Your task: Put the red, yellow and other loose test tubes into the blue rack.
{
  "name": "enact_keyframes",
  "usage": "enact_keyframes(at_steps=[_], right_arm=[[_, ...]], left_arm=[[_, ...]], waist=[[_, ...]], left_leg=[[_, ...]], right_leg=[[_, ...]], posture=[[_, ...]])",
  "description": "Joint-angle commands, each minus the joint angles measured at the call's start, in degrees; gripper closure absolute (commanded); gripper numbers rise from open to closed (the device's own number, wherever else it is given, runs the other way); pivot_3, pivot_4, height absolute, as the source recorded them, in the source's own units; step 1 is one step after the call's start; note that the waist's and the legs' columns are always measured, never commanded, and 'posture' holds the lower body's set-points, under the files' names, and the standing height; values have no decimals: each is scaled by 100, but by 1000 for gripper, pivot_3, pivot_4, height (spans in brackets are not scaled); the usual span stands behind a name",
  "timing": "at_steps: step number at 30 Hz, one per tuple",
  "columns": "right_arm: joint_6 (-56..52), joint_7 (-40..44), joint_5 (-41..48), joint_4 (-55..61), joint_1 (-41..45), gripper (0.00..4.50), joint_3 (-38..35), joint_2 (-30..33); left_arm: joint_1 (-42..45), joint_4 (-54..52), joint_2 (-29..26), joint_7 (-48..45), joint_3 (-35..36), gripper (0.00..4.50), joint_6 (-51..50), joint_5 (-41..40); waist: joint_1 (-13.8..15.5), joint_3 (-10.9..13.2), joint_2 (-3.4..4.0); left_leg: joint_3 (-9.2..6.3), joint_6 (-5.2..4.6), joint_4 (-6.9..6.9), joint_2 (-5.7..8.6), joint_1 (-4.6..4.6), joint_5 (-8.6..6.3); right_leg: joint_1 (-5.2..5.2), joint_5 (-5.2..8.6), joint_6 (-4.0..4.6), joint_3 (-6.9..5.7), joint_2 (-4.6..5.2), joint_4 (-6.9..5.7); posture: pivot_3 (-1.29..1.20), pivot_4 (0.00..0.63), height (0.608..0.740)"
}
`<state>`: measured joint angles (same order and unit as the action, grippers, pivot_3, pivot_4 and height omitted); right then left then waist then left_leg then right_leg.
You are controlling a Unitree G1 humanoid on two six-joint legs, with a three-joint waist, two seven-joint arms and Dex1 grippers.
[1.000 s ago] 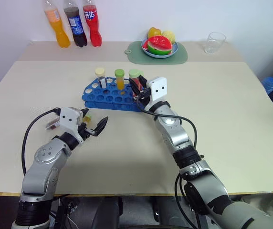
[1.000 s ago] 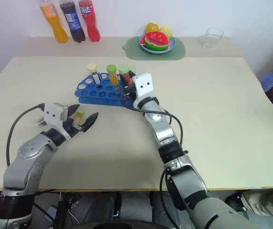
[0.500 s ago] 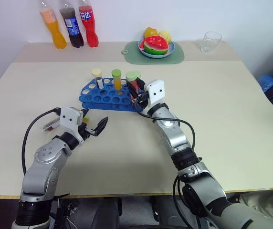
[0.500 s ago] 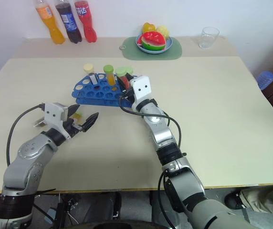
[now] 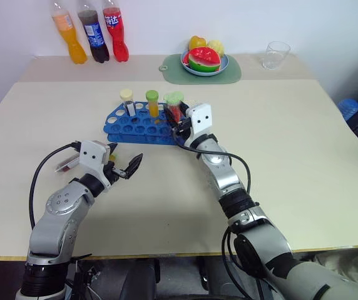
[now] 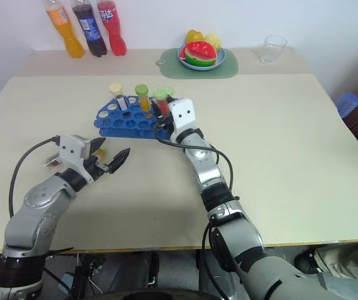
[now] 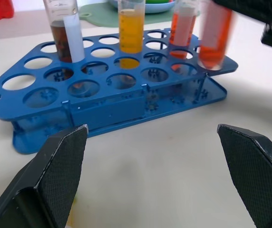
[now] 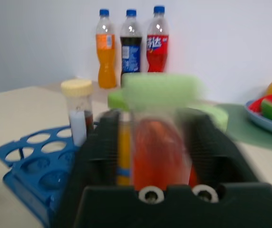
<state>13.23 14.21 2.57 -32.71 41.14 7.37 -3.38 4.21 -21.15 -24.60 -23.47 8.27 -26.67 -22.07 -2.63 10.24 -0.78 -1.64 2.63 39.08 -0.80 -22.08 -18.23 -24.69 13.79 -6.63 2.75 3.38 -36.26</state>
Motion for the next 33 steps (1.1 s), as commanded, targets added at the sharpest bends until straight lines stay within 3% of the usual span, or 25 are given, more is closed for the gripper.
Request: enact_keyframes(at_steps=[1,5,10,16,19,27,33], right_arm=[[85,42,67,536,-13,68,-61,-42],[33,71,-14,935,-91,22,-60,74],[-401,256,150,1732,-229,22,-183,352],[-1097,919,466,2712,-507,22,-312,1085],[-1456,1750,723,3270,-696,22,-96,1594],[-2890,3768,1596,5058,-1475,22,521,3113],[-3452,3904,1716,5500,-1757,22,622,3417]], left_arm=[[71,-285,-46,67,258,0,-36,-114],[192,-345,-118,135,336,0,-152,-110],[634,-491,-674,287,375,0,-1343,-192],[2374,-243,-1668,563,110,0,-4687,-463],[3308,174,-2029,428,-437,0,-6388,-580],[3977,1033,-2571,233,-1465,0,-6583,-1075],[3913,1413,-2392,466,-1634,0,-6583,-1042]], waist=[[1,1,1],[4,0,1],[7,0,0],[13,4,-2],[-11,5,-1],[-63,9,2],[23,9,-1]], left_leg=[[0,0,0,0,0,0],[-2,0,0,0,-1,0],[-6,0,1,1,-3,0],[-19,0,4,6,-9,0],[-15,-1,-1,8,-2,-1],[-18,-1,-5,3,-2,0],[-15,-1,4,4,-2,0]], right_leg=[[0,0,0,0,0,1],[0,0,0,-1,0,0],[0,0,0,-3,1,1],[3,0,-1,-11,-2,0],[7,1,-2,-8,-4,3],[3,2,-2,-6,-9,4],[4,2,-1,-5,-9,2]], posture=[[0,150,734],[0,150,734],[0,150,734],[0,150,734],[0,150,734],[0,150,734],[0,150,734]])
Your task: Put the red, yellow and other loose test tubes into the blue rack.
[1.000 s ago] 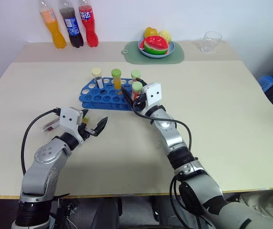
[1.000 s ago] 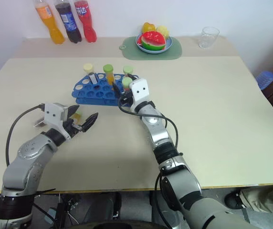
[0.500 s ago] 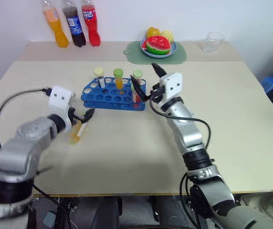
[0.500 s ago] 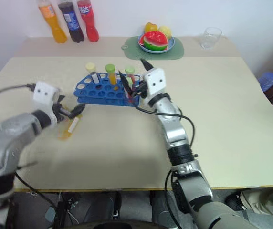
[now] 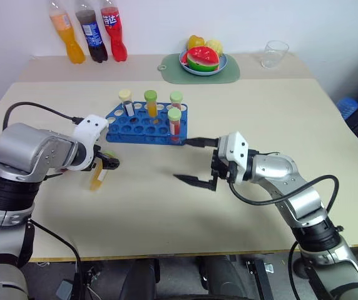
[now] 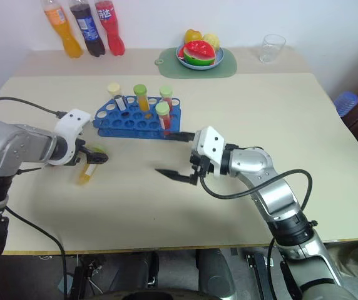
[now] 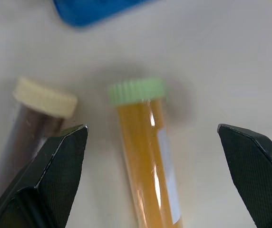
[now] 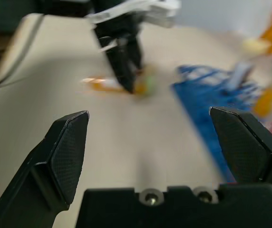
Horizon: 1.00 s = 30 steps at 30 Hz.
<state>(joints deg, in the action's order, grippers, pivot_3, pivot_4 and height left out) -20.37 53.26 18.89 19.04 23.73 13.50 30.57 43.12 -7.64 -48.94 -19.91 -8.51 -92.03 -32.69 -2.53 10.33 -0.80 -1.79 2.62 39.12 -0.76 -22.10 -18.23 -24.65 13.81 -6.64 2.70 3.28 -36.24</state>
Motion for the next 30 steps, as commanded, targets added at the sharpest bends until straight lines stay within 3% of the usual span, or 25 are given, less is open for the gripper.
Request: enact_keyframes(at_steps=[1,3,9,15,30], right_arm=[[-119,-31,56,349,-37,5,18,6],[-150,-72,23,384,-61,0,29,-19],[-170,-145,-5,352,-50,0,96,-109],[-173,-167,8,319,-77,0,61,-91],[-172,-177,15,319,-79,0,64,-84]], left_arm=[[-4,114,111,165,50,252,-47,50],[-32,169,191,243,70,760,-47,84],[-106,218,287,358,351,3625,-47,-26],[-409,-544,-35,-237,1064,3705,278,-335],[-533,-694,-46,-465,1143,3705,352,-182]], waist=[[18,0,0],[31,0,-1],[43,0,-2],[7,0,-2],[44,0,-3]], left_leg=[[1,0,0,0,-1,0],[1,0,1,1,-4,0],[1,0,1,3,-5,0],[1,1,1,2,-6,0],[2,2,3,4,-6,1]], right_leg=[[0,0,0,0,0,1],[0,0,0,0,2,2],[0,0,0,-1,5,2],[-3,0,0,-1,5,1],[0,0,0,-1,7,1]], posture=[[0,150,734],[0,150,734],[0,150,734],[0,150,734],[0,150,734]])
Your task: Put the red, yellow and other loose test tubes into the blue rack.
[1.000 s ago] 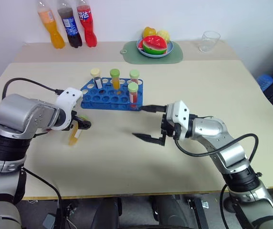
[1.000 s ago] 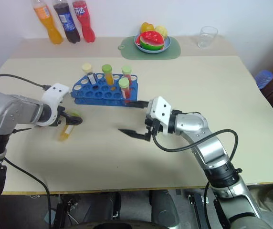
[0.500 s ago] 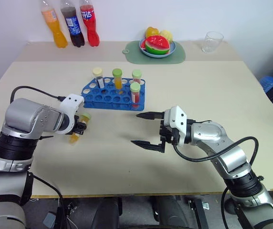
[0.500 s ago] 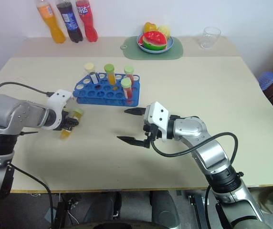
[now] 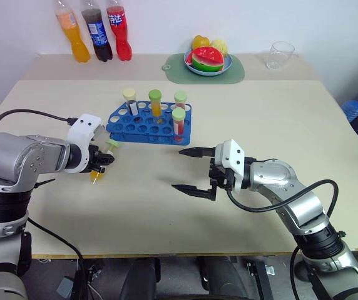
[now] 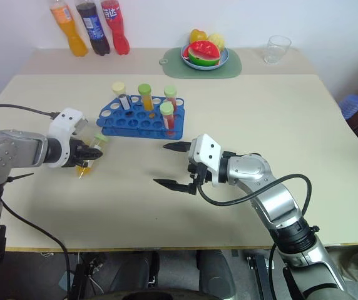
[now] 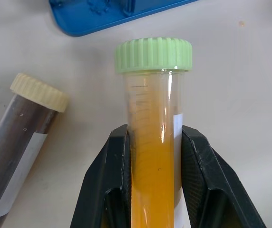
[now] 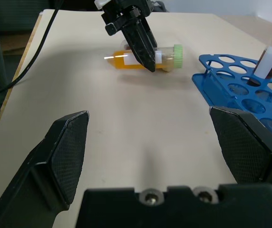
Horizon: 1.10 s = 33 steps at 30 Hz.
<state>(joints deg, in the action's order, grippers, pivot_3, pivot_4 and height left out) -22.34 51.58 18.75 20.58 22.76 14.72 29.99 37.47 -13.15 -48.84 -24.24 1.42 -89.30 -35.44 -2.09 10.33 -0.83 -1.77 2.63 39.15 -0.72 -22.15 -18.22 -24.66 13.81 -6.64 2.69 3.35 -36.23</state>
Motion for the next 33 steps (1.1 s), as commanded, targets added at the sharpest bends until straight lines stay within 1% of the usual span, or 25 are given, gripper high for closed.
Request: enact_keyframes(at_steps=[1,6,7,8,9,10,11,12,13,14,16,17,20,26,28,33], right_arm=[[25,-10,30,166,19,0,-59,-25],[25,-10,30,166,19,0,-59,-25],[57,-258,-76,-27,-154,0,-123,-117],[81,-444,-155,-171,-284,0,-172,-186],[99,-572,-211,-264,-376,0,-206,-234],[92,-673,-242,-265,-484,0,-239,-259],[84,-704,-258,-231,-539,0,-254,-272],[77,-724,-273,-212,-575,0,-264,-286],[76,-739,-282,-202,-597,0,-264,-294],[77,-743,-284,-206,-600,0,-261,-298],[81,-743,-283,-223,-595,0,-259,-300],[84,-744,-280,-232,-590,0,-258,-298],[97,-746,-286,-269,-569,0,-239,-325],[118,-738,-304,-355,-516,0,-214,-395],[133,-742,-320,-391,-489,0,-202,-428],[154,-762,-356,-455,-432,0,-197,-496]], left_arm=[[31,-143,-55,-36,151,3705,78,97],[31,-146,-52,-59,150,3705,76,121],[-357,-411,1288,922,-2,3705,2479,828],[-649,-609,2294,1658,-115,3705,4283,1359],[-866,-704,3019,2137,-190,3705,5594,1780],[-1049,-676,3347,2234,-54,3705,6413,2034],[-1132,-561,3396,2106,88,3705,6701,2151],[-1195,-449,3441,2022,174,3705,6988,2253],[-1237,-372,3451,1980,205,3705,7211,2316],[-1250,-323,3463,1976,193,3705,7370,2354],[-1243,-262,3488,1951,188,3705,7568,2409],[-1238,-235,3510,1930,196,3705,7637,2436],[-1253,-178,3584,1919,187,3705,7816,2558],[-1130,203,3782,1991,73,3705,8321,2912],[-1125,563,3875,1968,-31,3705,8721,3085],[-944,1560,4239,1921,-85,3705,9640,3152]], waist=[[-1,0,0],[-3,0,0],[-3,0,0],[85,-39,59],[226,-46,65],[312,-39,19],[301,-39,-37],[265,-36,-49],[221,-37,-46],[167,-40,-39],[125,-41,-37],[133,-42,-37],[153,-42,-37],[145,-42,-37],[145,-42,-37],[148,-42,-37]], left_leg=[[0,0,0,0,0,0],[0,0,0,0,0,0],[0,0,0,0,0,0],[0,0,0,0,0,0],[-1,-5,-7,7,18,-3],[8,-6,0,25,36,-4],[18,21,8,29,10,11],[14,27,21,27,-37,14],[19,32,20,25,-48,17],[31,34,11,25,-39,19],[38,37,-3,12,-22,21],[34,15,-3,8,-16,8],[20,0,1,8,15,1],[17,-5,4,10,15,-3],[18,-5,4,10,15,-3],[18,-5,4,10,16,-2]], right_leg=[[0,0,0,0,0,0],[0,0,0,0,0,0],[0,0,0,0,0,0],[0,0,0,0,0,0],[28,-3,1,-4,18,19],[47,7,-12,-3,45,15],[27,4,-11,2,47,20],[-21,1,-7,3,41,11],[-41,-6,0,5,38,9],[-52,-7,0,17,36,3],[-45,-7,0,19,23,-2],[-36,-8,2,17,16,-3],[13,-7,2,9,11,7],[16,-7,1,7,12,10],[16,-7,1,7,12,10],[16,-7,1,6,12,10]], posture=[[0,150,734],[0,150,734],[0,150,734],[0,150,734],[0,150,734],[0,150,734],[0,150,734],[0,150,734],[0,150,734],[0,150,734],[0,150,734],[0,150,734],[0,150,734],[0,150,734],[0,150,734],[0,150,734]])
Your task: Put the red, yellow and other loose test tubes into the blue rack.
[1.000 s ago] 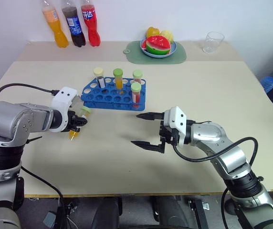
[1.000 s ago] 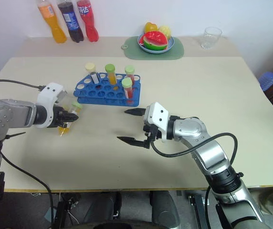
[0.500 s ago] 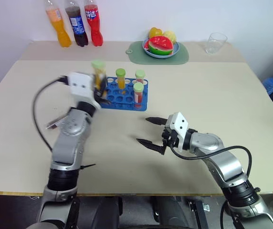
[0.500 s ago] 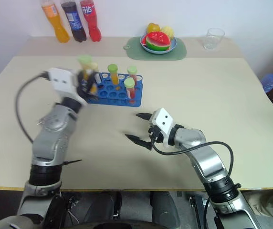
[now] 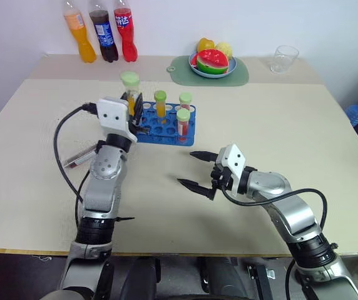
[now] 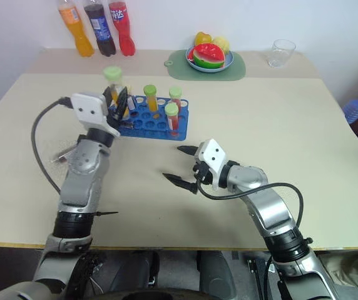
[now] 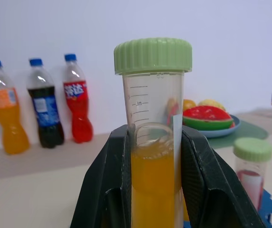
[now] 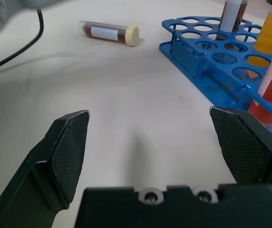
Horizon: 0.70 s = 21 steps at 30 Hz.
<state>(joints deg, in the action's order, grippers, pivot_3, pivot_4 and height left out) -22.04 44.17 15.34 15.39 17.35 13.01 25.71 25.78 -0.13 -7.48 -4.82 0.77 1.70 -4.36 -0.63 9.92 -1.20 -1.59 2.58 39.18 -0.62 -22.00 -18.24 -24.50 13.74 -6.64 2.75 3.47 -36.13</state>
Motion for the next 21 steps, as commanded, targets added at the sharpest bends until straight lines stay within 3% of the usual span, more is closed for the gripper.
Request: enact_keyframes(at_steps=[1,11,21], right_arm=[[123,-21,-23,55,117,0,-26,-78],[65,-124,-55,162,39,0,-84,-121],[9,-179,-42,238,2,0,-92,-96]], left_arm=[[254,361,133,-31,-5,3705,635,54],[759,2206,436,-173,-62,3705,1547,214],[1086,3175,620,-177,-76,3705,1941,284]], waist=[[1,0,0],[0,0,0],[-2,0,0]], left_leg=[[0,0,0,0,0,0],[0,0,0,0,1,0],[0,0,0,0,2,0]], right_leg=[[0,0,0,0,0,0],[0,0,0,-1,-1,0],[0,0,0,-1,-1,-1]], posture=[[0,150,734],[0,150,734],[0,150,734]])
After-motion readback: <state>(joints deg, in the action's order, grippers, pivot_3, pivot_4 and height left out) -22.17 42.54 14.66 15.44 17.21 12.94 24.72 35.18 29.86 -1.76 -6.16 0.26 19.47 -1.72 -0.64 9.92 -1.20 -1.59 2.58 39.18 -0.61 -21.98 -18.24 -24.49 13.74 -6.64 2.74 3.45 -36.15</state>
